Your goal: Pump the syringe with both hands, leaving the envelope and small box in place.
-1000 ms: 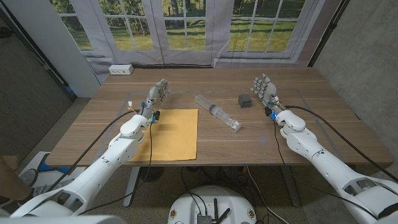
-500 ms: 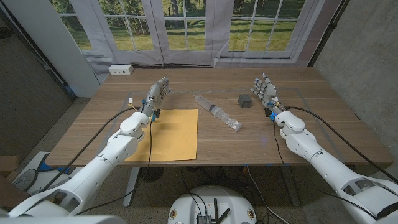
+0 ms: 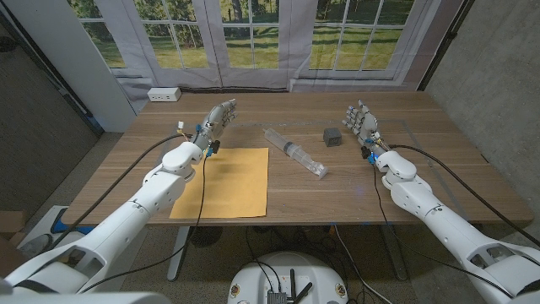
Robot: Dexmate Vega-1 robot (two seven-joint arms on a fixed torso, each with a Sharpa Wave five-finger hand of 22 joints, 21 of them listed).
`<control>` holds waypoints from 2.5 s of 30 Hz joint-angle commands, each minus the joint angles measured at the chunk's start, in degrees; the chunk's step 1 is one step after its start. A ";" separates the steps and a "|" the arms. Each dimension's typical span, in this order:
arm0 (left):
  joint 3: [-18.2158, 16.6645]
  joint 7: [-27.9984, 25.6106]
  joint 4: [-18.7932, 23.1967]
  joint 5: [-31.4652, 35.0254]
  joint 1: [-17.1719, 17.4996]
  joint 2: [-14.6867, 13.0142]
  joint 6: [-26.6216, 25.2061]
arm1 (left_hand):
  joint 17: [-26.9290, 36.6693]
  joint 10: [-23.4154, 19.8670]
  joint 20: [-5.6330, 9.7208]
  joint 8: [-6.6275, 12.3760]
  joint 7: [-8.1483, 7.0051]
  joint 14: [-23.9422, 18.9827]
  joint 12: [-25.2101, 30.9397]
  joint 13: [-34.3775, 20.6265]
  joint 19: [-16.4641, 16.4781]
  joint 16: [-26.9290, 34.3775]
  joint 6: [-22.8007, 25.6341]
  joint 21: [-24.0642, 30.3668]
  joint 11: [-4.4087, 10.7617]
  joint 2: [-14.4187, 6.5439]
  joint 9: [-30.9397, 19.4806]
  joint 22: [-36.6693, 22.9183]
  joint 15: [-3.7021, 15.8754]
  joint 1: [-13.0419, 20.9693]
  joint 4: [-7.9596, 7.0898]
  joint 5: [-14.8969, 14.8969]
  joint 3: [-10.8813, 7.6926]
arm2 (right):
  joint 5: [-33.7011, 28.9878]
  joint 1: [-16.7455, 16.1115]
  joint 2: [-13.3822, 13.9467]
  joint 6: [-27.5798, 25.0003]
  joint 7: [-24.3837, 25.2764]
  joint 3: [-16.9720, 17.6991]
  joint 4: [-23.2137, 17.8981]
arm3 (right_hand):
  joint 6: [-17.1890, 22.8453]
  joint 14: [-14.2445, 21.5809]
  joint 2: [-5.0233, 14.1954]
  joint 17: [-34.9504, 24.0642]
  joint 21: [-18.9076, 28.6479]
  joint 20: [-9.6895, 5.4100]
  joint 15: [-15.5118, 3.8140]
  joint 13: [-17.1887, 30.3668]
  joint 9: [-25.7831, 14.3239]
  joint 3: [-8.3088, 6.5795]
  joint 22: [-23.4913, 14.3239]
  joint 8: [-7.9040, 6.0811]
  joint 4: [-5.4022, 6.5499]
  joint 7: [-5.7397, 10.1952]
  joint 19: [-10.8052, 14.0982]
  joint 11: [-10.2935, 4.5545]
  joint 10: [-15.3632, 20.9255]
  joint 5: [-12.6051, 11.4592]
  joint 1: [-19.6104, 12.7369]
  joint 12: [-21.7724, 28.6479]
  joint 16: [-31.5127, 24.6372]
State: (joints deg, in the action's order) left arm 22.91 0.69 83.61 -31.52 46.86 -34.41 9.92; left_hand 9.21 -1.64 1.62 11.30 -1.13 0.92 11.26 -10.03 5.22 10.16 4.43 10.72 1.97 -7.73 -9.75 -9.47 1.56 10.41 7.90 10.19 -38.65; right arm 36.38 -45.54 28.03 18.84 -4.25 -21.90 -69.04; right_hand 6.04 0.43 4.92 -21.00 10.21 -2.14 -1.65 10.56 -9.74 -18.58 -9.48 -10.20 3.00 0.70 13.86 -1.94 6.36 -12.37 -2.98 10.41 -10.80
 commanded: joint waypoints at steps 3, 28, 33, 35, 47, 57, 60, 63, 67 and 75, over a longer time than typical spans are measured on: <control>2.49 3.34 2.91 5.95 -4.78 -6.41 -4.09 | 0.28 -0.90 0.11 0.27 -1.56 -0.70 0.49 -0.10 0.44 0.13 1.79 -0.02 1.91 0.69 -0.29 -0.14 1.92 1.83 1.84 0.37 -0.44 | -0.01 -0.27 -1.10 0.94 1.37 0.09 0.61 | 0.25 -0.13 1.00 -0.04 0.35 -0.73 -1.54 0.12 -0.28 -0.63 -0.13 -0.35 -0.07 0.27 -0.20 -0.28 0.32 -0.29 -0.24 0.40 -0.22; 9.66 14.12 5.30 23.43 -16.03 -13.07 -5.86 | 0.33 -6.33 0.15 1.31 -4.60 -5.28 1.18 -0.26 2.16 0.45 6.54 0.10 4.57 3.99 -0.45 -0.11 5.35 8.84 3.40 0.59 -1.22 | -1.28 -0.56 -2.41 2.15 4.31 -0.08 0.46 | 0.01 -0.13 0.99 0.74 0.45 -0.74 -1.11 0.10 -0.27 -1.03 -0.12 -0.31 -0.43 0.49 -0.14 -0.14 -0.10 -0.32 -0.54 0.29 -0.27; 11.69 17.61 5.60 27.51 -18.69 -13.68 -5.74 | 0.33 -7.22 0.26 1.43 -5.26 -5.99 1.25 -0.27 2.38 0.49 7.13 0.06 5.35 4.85 -0.47 -0.09 5.72 10.22 3.47 0.73 -1.33 | -1.24 -0.96 -2.41 2.11 4.70 0.00 -0.04 | -0.03 -0.17 1.02 0.85 0.47 -0.67 -1.13 0.10 -0.27 -1.08 -0.12 -0.31 -0.44 0.53 -0.11 -0.15 -0.26 -0.31 -0.53 0.24 -0.28; 12.64 18.86 6.73 30.14 -19.82 -14.32 -6.71 | 0.34 -7.36 0.30 1.41 -5.46 -6.11 1.17 -0.28 1.98 0.43 7.20 -0.14 5.45 5.34 -0.48 -0.08 5.85 10.87 3.49 0.79 -1.36 | -1.06 -1.17 -2.52 2.33 4.74 0.12 -0.08 | -0.11 -0.14 1.05 0.92 0.47 -0.64 -0.99 0.09 -0.27 -1.13 -0.12 -0.29 -0.45 0.57 -0.12 -0.20 -0.35 -0.31 -0.53 0.23 -0.31; 16.47 24.91 8.46 41.62 -25.39 -14.41 -4.85 | 0.37 -7.62 0.14 1.55 -6.11 -6.37 0.63 -0.33 -0.40 0.17 8.08 -0.66 5.78 7.78 -0.54 -0.06 5.92 14.35 3.42 1.07 -1.51 | -1.01 -1.49 -2.29 1.75 5.03 0.13 -0.56 | -0.34 -0.25 1.03 1.23 0.48 -0.43 -0.92 0.09 -0.27 -1.25 -0.12 -0.25 -0.52 0.81 -0.17 -0.24 -0.66 -0.27 -0.51 0.18 -0.35; 18.91 28.87 5.48 47.32 -29.44 -12.30 -0.60 | 0.42 -6.45 0.76 1.44 -7.51 -5.57 -0.13 -0.33 -2.93 -0.07 8.50 -0.88 6.63 10.66 -0.53 -0.03 6.53 18.79 3.31 1.21 -1.62 | -1.09 -1.30 -2.44 1.56 5.22 0.04 -0.32 | -0.43 -0.30 1.06 1.43 0.46 -0.38 -0.94 0.08 -0.27 -1.33 -0.13 -0.25 -0.52 0.76 -0.26 -0.28 -0.84 -0.24 -0.44 0.17 -0.39; 20.04 30.53 4.21 49.12 -31.07 -11.46 1.16 | 0.44 -6.03 1.09 1.22 -7.97 -4.97 -0.33 -0.32 -4.86 -0.15 8.01 -1.10 6.72 11.75 -0.54 -0.03 6.52 20.18 3.24 1.05 -1.53 | -1.04 -1.30 -2.54 1.62 5.22 0.04 -0.19 | -0.48 -0.30 1.09 1.49 0.46 -0.40 -0.94 0.08 -0.27 -1.36 -0.13 -0.25 -0.51 0.73 -0.27 -0.26 -0.89 -0.23 -0.41 0.18 -0.42; 20.86 31.53 3.04 50.67 -32.36 -10.62 2.88 | 0.44 -5.82 1.15 1.06 -8.13 -4.77 -0.42 -0.31 -5.71 -0.14 7.58 -1.09 7.03 12.30 -0.57 -0.03 6.57 20.96 3.21 0.92 -1.49 | -0.97 -1.44 -2.53 1.54 5.20 0.02 -0.32 | -0.50 -0.34 1.12 1.54 0.47 -0.42 -0.96 0.08 -0.27 -1.39 -0.13 -0.25 -0.51 0.75 -0.26 -0.23 -0.92 -0.23 -0.41 0.18 -0.41; 22.16 32.75 1.61 53.39 -34.21 -9.55 5.09 | 0.44 -5.68 1.33 0.89 -8.50 -4.75 -0.46 -0.31 -6.77 -0.08 7.00 -1.12 7.05 12.85 -0.59 -0.02 6.48 21.89 3.17 0.79 -1.47 | -0.91 -1.67 -2.50 1.48 5.20 0.00 -0.54 | -0.60 -0.45 1.10 1.61 0.46 -0.28 -0.94 0.08 -0.27 -1.41 -0.13 -0.23 -0.51 0.80 -0.31 -0.27 -0.98 -0.22 -0.36 0.19 -0.40; 24.22 35.16 -1.53 56.59 -37.43 -7.23 9.07 | 0.46 -3.98 0.97 0.56 -8.61 -3.36 -0.85 -0.32 -10.94 -0.22 5.52 -1.08 6.91 14.13 -0.68 -0.02 5.82 25.12 3.01 0.58 -1.53 | -0.76 -1.98 -2.52 1.66 5.25 0.11 -0.71 | -0.72 -0.46 1.13 1.76 0.44 -0.19 -0.75 0.07 -0.27 -1.50 -0.13 -0.21 -0.56 0.89 -0.39 -0.40 -1.14 -0.21 -0.40 0.16 -0.42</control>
State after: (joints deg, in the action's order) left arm 44.33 31.39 85.76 18.66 13.79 -44.37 12.76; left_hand 9.47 -6.44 2.06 12.23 -9.85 -2.83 10.58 -10.29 -4.89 10.14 11.02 9.52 8.84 6.32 -10.29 -9.33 2.07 34.40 11.23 10.80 -39.94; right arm 35.43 -47.10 25.59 20.39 0.95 -21.82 -69.50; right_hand 5.30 0.44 4.92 -19.13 10.20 -2.14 -1.64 10.54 -9.72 -19.60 -9.46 -10.20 2.45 1.44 13.85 -2.37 5.51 -12.37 -2.97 10.41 -10.80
